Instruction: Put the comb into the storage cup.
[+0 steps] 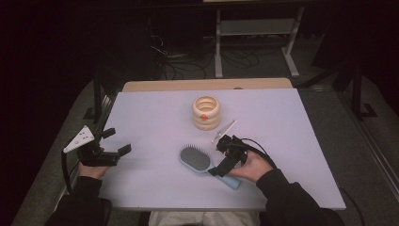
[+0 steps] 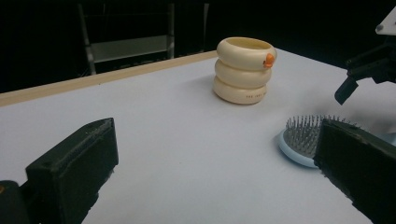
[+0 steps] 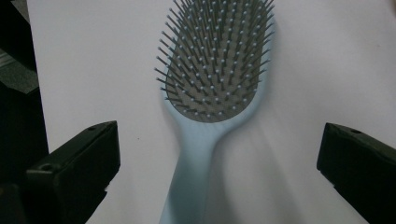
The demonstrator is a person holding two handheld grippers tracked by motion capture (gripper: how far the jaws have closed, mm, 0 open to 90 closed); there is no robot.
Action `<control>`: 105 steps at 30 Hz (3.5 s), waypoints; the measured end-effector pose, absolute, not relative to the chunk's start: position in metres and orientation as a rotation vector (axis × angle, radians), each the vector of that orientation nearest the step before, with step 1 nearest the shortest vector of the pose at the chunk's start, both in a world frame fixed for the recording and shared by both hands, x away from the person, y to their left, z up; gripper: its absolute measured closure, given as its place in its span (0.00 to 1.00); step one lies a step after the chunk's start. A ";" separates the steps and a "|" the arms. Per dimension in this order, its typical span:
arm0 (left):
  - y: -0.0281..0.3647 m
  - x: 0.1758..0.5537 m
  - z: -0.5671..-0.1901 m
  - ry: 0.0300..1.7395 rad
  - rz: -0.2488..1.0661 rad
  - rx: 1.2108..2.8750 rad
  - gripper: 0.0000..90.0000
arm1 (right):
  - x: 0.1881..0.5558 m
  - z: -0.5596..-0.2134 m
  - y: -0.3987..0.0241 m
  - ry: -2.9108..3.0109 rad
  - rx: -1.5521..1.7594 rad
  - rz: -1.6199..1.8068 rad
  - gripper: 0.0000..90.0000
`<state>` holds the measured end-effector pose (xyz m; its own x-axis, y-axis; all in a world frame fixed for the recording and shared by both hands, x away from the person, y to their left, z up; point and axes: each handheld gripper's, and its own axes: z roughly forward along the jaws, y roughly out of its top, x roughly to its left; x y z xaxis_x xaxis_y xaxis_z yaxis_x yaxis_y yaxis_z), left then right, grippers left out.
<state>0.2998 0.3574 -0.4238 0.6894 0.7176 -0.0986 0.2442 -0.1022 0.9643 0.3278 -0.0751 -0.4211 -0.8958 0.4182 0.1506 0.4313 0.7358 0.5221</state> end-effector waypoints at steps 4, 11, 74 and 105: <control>0.358 0.300 -0.424 0.789 0.480 1.672 0.00 | 0.326 -0.424 -0.072 -2.912 -0.703 -0.857 0.00; 0.357 0.300 -0.424 0.792 0.478 1.676 0.00 | 0.321 -0.428 -0.066 -2.937 -0.703 -0.802 0.00; 0.357 0.300 -0.424 0.792 0.464 1.677 0.00 | 0.312 -0.440 -0.051 -3.071 -0.718 -0.615 0.76; 0.357 0.301 -0.425 0.788 0.464 1.683 0.00 | 0.317 -0.432 -0.057 -3.005 -0.743 -0.675 0.76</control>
<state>0.3007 0.3566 -0.4246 0.6950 0.7117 -0.1026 0.2560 -0.1116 0.9602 0.3173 -0.0568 -0.4317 -0.8897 0.4503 0.0750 0.4391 0.7992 0.4105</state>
